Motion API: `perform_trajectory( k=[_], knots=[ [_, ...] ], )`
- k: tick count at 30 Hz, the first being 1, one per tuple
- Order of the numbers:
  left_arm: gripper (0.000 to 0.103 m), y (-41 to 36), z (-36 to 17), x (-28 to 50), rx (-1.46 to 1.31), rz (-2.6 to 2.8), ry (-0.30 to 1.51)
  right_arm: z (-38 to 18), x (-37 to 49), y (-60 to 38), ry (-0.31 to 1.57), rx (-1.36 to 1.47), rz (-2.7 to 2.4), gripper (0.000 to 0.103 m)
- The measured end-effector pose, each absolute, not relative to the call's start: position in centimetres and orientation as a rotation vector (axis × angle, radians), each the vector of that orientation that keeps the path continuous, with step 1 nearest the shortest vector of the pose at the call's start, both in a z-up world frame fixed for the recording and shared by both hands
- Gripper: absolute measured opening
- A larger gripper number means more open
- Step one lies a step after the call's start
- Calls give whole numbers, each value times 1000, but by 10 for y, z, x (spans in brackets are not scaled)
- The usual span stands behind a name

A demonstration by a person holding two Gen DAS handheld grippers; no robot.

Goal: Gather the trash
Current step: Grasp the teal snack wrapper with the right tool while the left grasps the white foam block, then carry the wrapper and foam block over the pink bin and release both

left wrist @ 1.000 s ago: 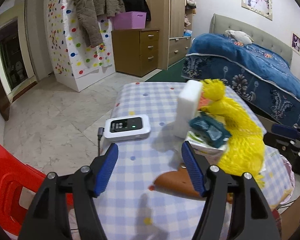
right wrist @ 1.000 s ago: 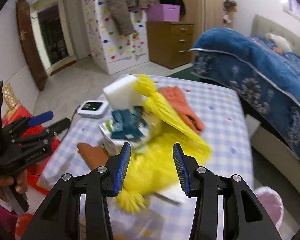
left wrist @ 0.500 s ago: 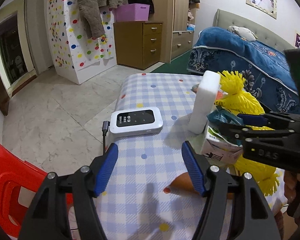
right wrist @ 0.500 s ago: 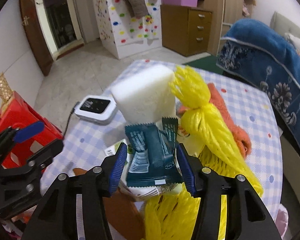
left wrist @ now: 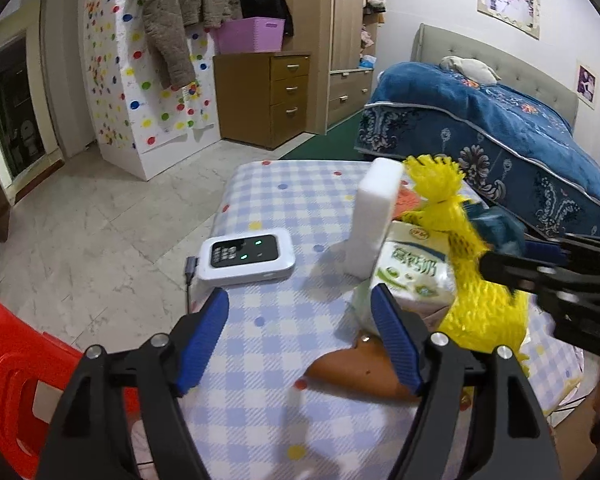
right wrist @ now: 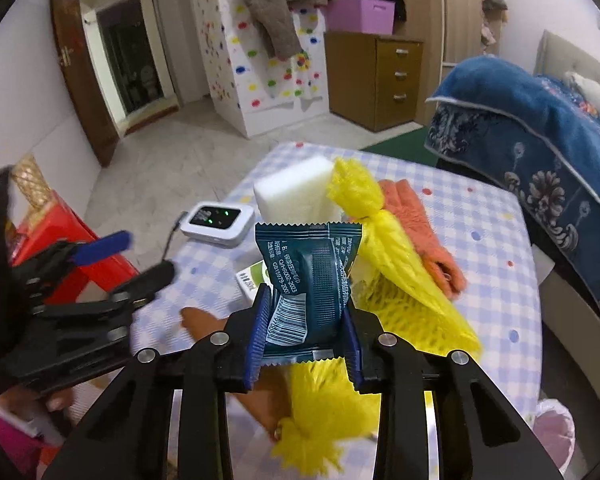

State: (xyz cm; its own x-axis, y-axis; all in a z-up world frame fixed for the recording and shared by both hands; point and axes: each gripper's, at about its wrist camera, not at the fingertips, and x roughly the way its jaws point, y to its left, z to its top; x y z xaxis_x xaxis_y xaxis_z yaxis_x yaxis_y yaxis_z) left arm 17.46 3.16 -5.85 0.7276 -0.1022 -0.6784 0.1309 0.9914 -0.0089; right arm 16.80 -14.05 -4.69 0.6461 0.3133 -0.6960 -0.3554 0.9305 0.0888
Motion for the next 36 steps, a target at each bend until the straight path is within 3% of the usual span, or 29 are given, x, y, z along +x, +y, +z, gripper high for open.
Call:
perform_trajectory(
  k=[6,9,12,16,17,27,36],
  knots=[
    [72,3,-61,200,77,-181,757,-31,146,-173,719,-63,281,34],
    [66,-12,-62,220,100,-209,756,-32,145,-192,716,-62,229,34],
    [55,-25,-66,243,127,-222,775,-37,150,-212,730,-35,200,34],
    [29,-33,-74,264,150,-246,819,-44,154,-230,742,2,179,34],
    [27,-32,-71,264,154,-233,799,-44,154,-233,739,5,176,34],
    [26,6,-10,186,57,-145,624,-43,132,-253,696,88,175,34],
    [27,-69,-3,124,6,-346,618,-47,83,-300,698,160,105,34]
  ],
)
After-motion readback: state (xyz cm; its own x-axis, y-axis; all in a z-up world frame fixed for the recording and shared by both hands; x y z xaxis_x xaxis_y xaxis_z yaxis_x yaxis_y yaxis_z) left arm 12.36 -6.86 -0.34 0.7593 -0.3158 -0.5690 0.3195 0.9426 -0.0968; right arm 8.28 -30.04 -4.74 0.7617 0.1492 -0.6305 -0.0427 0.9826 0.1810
